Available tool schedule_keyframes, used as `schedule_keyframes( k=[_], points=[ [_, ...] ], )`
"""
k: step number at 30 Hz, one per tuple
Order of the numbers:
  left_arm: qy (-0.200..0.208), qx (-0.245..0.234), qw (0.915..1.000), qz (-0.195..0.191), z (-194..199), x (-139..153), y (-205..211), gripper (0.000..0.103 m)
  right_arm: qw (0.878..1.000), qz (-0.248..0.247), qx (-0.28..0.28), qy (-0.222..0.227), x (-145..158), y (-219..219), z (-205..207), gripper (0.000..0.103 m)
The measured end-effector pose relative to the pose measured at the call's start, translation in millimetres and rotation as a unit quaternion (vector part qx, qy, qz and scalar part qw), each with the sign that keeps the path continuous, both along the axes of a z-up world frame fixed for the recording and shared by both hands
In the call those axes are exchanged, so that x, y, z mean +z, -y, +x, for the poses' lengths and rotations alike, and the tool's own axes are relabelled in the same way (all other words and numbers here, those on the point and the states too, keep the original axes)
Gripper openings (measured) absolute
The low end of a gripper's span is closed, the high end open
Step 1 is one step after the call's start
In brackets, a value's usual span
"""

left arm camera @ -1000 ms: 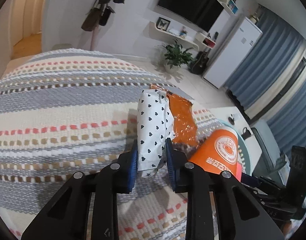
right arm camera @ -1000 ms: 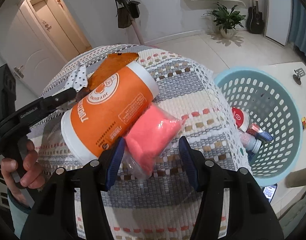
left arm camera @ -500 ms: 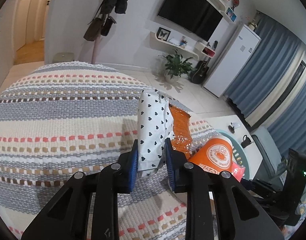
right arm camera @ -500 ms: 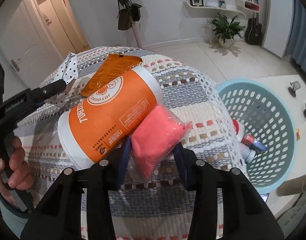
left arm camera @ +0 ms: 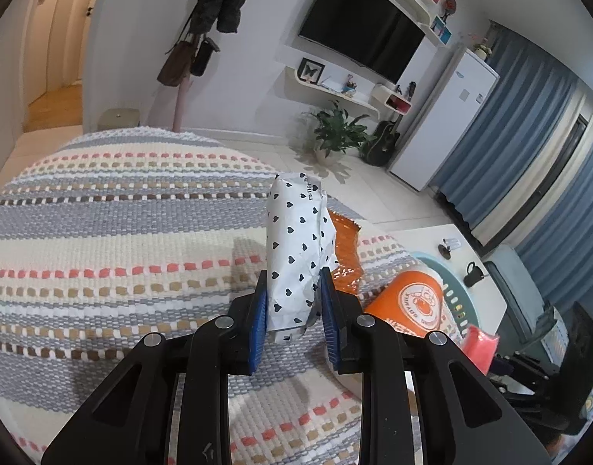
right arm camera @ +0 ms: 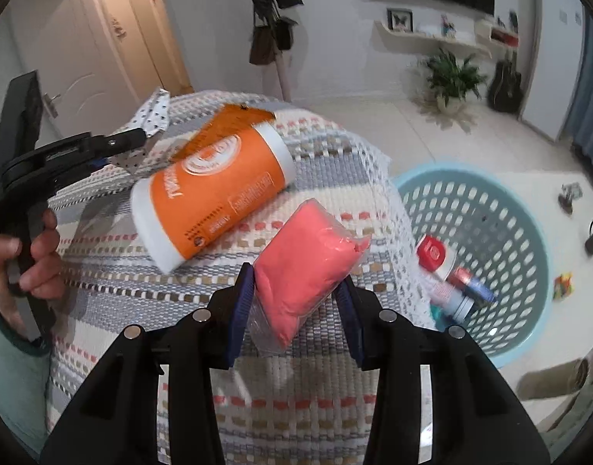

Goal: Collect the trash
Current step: 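Grasp the white heart-print bag with the left tool while the right tool grasps the pink packet, then carry the white bag and pink packet to the basket and release both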

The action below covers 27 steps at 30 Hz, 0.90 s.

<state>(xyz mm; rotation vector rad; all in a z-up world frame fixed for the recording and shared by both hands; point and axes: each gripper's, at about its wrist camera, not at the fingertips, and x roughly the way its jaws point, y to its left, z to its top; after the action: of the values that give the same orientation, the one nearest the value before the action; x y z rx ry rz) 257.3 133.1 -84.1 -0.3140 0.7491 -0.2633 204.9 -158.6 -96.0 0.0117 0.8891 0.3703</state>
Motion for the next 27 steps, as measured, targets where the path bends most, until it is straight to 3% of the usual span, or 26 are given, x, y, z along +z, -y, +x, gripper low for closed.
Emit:
schedule_keyframes(
  k=[8, 16, 21, 27],
  points=[
    [0.041, -0.027, 0.9987, 0.014, -14, 41, 32, 0.023, 0.999, 0.010, -0.017, 0.048, 33, 19, -4, 0.039],
    [0.074, -0.073, 0.9936, 0.043, -19, 80, 107, 0.023, 0.994, 0.016, -0.052, 0.099, 67, 59, 4, 0.039],
    [0.076, -0.105, 0.9898, 0.059, -14, 80, 159, 0.023, 0.990, 0.033, -0.088, 0.103, 69, 100, 12, 0.039],
    [0.058, -0.152, 0.9835, 0.078, -3, 61, 222, 0.023, 0.986, 0.058, -0.141, 0.069, 47, 152, 26, 0.039]
  ],
)
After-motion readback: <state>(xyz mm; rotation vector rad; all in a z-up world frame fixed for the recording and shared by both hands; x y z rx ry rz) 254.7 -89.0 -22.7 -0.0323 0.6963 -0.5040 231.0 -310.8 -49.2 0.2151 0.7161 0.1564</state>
